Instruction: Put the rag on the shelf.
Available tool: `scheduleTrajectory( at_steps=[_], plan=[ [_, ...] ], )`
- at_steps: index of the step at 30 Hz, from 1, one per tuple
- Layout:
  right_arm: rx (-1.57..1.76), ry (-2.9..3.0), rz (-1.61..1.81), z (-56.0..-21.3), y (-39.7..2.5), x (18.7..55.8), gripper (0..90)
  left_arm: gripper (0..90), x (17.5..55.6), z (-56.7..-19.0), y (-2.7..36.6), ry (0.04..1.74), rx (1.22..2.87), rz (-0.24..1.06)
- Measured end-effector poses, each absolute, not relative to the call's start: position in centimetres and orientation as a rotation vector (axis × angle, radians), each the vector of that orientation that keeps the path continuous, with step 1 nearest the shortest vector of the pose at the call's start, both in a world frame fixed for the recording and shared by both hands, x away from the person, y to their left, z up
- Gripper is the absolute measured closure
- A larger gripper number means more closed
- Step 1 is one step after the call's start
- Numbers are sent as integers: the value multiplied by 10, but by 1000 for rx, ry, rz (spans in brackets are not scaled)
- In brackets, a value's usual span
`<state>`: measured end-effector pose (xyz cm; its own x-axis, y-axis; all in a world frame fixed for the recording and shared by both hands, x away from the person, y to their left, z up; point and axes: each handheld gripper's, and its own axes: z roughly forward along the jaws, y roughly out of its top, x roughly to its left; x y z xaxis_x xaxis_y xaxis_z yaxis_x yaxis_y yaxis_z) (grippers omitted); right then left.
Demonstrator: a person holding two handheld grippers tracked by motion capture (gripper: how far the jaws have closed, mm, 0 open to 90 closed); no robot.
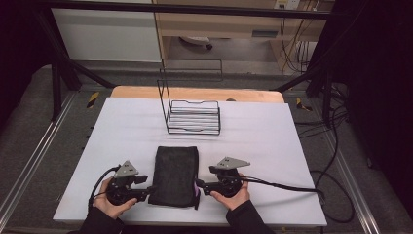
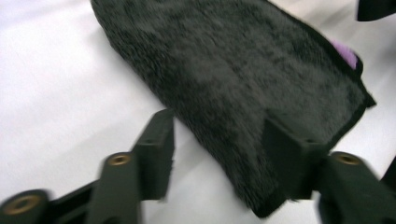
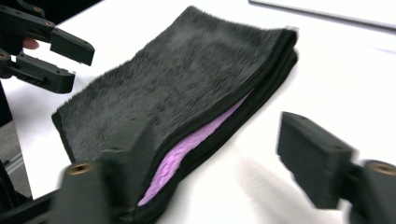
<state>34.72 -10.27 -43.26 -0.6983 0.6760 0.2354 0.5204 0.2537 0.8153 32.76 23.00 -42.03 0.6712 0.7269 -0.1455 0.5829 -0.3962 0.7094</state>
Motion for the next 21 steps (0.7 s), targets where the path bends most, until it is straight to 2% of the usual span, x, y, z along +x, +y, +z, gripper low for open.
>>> scheduleTrajectory(
  at_steps=[3,5,10,21],
  plan=[
    [1117,2333,1435,-429,-110,353,149,276,336,-419,231,1025,2132,237],
    [1113,2334,1433,-427,-114,356,129,222,341,-418,230,1031,2128,233],
    [1107,2315,1422,-425,-121,361,73,131,353,-412,229,1013,2125,229],
    [1108,2316,1354,-427,-125,362,34,118,396,-397,224,1036,2113,285]
  ],
)
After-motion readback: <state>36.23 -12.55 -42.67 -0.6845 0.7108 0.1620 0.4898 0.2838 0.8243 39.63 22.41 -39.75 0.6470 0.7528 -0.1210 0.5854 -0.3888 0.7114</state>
